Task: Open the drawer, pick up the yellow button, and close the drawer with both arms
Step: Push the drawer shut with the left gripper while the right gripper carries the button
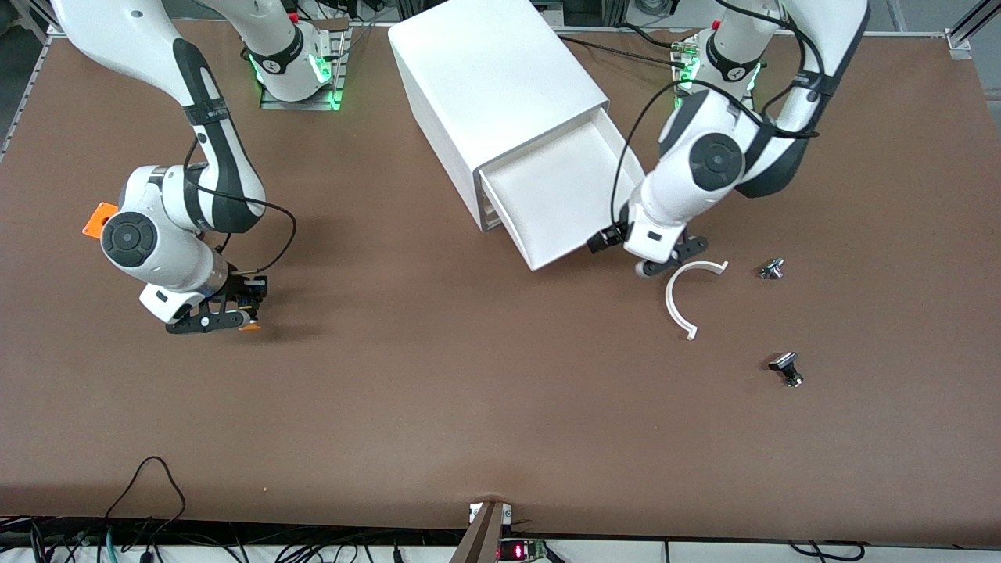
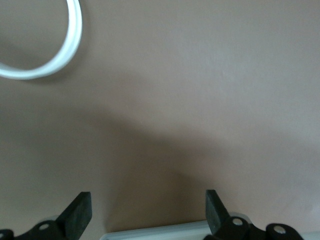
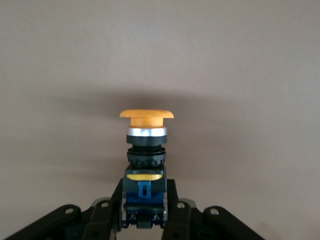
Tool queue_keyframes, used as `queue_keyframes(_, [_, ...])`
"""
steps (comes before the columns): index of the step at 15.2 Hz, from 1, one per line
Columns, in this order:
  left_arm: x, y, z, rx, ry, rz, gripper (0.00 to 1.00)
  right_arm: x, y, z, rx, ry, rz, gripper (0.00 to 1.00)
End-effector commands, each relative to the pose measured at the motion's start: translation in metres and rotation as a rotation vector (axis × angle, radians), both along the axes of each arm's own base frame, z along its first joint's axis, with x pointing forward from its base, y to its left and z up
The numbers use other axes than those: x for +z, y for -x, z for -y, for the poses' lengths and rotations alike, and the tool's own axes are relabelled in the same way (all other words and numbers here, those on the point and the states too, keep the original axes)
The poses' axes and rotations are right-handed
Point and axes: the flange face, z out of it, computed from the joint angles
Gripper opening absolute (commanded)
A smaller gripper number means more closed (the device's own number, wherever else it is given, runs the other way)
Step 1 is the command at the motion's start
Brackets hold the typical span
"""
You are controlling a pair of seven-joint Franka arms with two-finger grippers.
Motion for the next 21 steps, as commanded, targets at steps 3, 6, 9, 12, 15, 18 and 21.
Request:
queue_keyframes(3, [-0.004,0.083,0.052,-0.105,-0.003,-0.05,1.0,-0.036,0.041,0.036,-0.032,-0.01,0.002,0.35])
queue_keyframes(6, [-0.002,0.112,0.069,-0.118,0.028,-0.086,1.0,-0.048,0.049,0.037,-0.023,-0.008,0.016,0.37])
queue_keyframes(9, [-0.006,0.134,0.081,-0.159,0.022,-0.099,1.0,-0.051,0.051,0.041,0.005,-0.011,0.003,0.38])
queue_keyframes(12, [-0.004,0.141,0.085,-0.174,0.016,-0.099,1.0,-0.033,0.043,0.043,-0.013,-0.015,0.015,1.0])
queue_keyframes(15, [-0.001,0.154,0.098,-0.212,0.019,-0.095,1.0,-0.002,0.025,0.036,-0.017,-0.026,-0.029,1.0])
queue_keyframes(18, [0.011,0.1,0.056,-0.084,0.052,0.001,1.0,0.042,0.005,0.031,-0.016,-0.034,-0.06,1.0])
queue_keyframes(21, [0.028,0.036,-0.008,0.035,0.087,0.107,1.0,0.077,-0.012,0.023,-0.011,-0.036,-0.059,1.0])
